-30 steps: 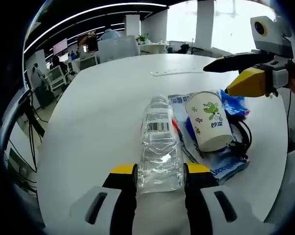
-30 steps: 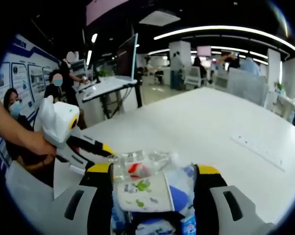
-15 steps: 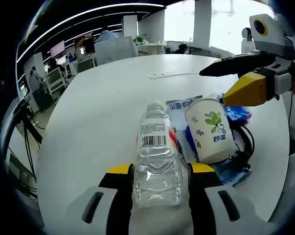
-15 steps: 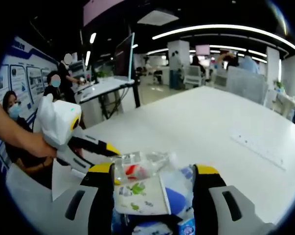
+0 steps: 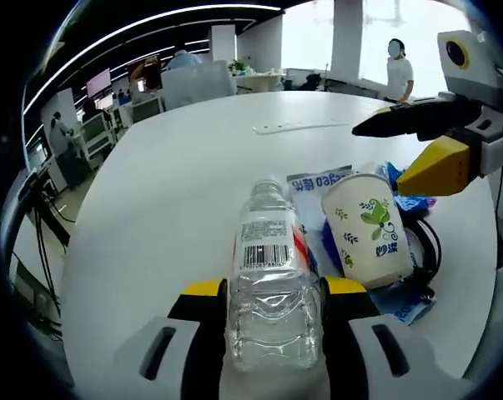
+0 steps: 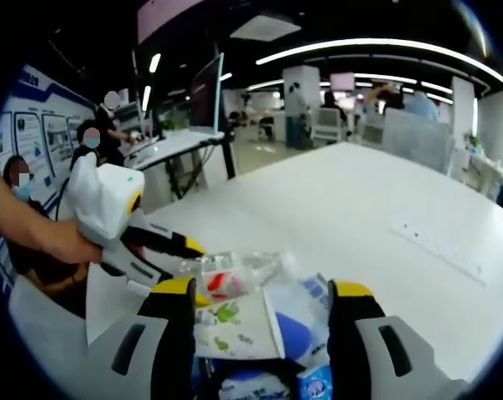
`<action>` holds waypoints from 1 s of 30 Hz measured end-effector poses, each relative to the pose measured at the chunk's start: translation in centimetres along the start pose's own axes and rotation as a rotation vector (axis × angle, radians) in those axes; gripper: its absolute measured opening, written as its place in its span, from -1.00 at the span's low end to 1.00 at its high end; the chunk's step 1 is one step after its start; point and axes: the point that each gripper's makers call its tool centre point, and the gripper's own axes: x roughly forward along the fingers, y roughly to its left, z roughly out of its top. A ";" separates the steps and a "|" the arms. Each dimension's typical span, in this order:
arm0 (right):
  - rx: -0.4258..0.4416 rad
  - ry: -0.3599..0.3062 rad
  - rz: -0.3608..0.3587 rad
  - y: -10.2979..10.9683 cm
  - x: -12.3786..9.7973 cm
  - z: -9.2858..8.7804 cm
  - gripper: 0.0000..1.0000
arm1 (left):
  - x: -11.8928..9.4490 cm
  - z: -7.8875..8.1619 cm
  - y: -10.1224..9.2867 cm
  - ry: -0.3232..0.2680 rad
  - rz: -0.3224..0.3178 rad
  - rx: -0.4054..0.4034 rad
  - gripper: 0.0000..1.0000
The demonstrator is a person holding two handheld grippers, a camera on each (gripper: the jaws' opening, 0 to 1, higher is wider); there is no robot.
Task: Arrange the tabletop items into an orderly group along one side of the table until the central work area is clear of visible clutter.
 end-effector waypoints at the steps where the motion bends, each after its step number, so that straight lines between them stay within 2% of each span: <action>1: 0.000 0.001 0.000 0.0 0.0 0.0 0.21 | 0.1 0.0 0.0 0.001 -0.001 0.001 -0.12; 30: -0.002 0.010 -0.013 -1.0 0.2 -0.1 0.21 | 2.2 0.9 0.0 0.021 -0.017 0.002 -0.10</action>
